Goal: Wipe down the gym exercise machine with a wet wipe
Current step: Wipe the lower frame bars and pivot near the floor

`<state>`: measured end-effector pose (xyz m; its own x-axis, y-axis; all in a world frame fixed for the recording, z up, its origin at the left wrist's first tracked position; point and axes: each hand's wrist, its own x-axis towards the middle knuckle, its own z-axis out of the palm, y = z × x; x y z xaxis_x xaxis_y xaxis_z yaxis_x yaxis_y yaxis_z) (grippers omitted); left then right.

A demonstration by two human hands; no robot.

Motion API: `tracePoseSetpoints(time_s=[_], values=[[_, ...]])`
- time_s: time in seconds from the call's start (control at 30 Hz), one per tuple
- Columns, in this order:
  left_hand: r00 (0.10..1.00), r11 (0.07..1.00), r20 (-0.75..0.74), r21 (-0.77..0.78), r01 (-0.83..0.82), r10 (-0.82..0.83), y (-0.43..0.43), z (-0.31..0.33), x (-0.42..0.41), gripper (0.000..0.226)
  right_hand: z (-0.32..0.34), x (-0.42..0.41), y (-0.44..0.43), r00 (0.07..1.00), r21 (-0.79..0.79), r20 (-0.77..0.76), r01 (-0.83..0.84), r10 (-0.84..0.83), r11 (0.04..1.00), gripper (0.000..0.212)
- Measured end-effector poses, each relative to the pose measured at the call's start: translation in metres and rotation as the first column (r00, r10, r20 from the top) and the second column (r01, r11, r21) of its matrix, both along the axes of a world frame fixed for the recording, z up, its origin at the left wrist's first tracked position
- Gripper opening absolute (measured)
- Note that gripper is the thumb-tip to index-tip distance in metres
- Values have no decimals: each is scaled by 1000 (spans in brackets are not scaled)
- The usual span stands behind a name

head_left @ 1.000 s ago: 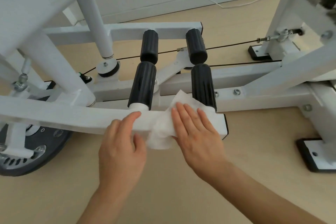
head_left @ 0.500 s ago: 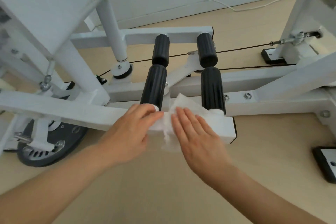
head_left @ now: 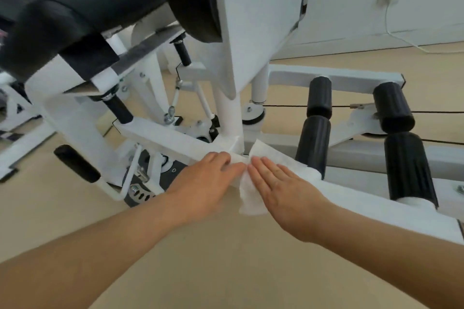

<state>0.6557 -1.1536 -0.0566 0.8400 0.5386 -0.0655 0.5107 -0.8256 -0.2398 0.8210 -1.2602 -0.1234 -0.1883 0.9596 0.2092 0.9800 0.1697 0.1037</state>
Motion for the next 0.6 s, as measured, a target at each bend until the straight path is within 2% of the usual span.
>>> tracePoseSetpoints(time_s=[0.07, 0.1, 0.2, 0.33, 0.4, 0.5, 0.6], values=[[990, 998, 129, -29, -58, 62, 1, -6, -12, 60, 13, -11, 16, 999, -182, 24, -20, 24, 983, 67], [974, 995, 206, -62, -82, 94, 1, -10, -17, 58, 18, -18, 26, 999, -210, 39, -25, 34, 977, 71], [889, 978, 414, -151, -145, 196, 6, -26, -30, 62, 25, -38, 56, 1000, -246, -10, -11, 9, 969, 74], [762, 961, 590, -220, -166, 267, 27, -34, -42, 73, 31, -67, 99, 995, -272, -10, 89, -95, 958, 70], [740, 964, 622, -222, -149, 257, 38, -34, -46, 77, 31, -80, 123, 989, -215, -39, 132, -144, 968, 72], [774, 955, 570, -258, -148, 274, 53, -31, -47, 81, 24, -97, 134, 950, -131, -163, 245, -265, 961, 71], [823, 976, 540, -206, -72, 175, 62, -32, -47, 66, 12, -112, 107, 859, -34, -242, 458, -452, 889, 64]])
